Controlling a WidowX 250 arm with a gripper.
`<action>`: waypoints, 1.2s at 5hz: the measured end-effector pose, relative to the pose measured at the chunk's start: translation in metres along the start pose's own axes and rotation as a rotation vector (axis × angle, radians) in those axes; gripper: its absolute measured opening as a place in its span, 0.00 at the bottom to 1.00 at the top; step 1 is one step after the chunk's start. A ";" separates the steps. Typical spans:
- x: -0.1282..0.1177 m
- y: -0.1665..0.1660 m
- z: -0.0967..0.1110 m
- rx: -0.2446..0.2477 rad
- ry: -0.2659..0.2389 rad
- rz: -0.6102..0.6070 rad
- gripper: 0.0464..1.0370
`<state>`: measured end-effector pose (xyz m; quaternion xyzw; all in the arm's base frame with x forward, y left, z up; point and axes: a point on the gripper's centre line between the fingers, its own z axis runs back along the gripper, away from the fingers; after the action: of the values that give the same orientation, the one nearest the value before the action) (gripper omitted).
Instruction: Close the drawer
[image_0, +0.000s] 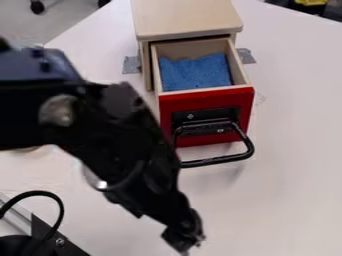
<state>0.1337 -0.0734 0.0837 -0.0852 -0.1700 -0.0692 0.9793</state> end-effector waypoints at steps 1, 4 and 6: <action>0.012 -0.003 -0.019 0.009 0.016 0.002 0.96; 0.081 -0.002 -0.050 0.020 -0.029 0.090 0.96; 0.114 0.009 -0.068 0.040 -0.052 0.148 0.96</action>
<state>0.2629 -0.0898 0.0591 -0.0799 -0.1898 0.0089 0.9785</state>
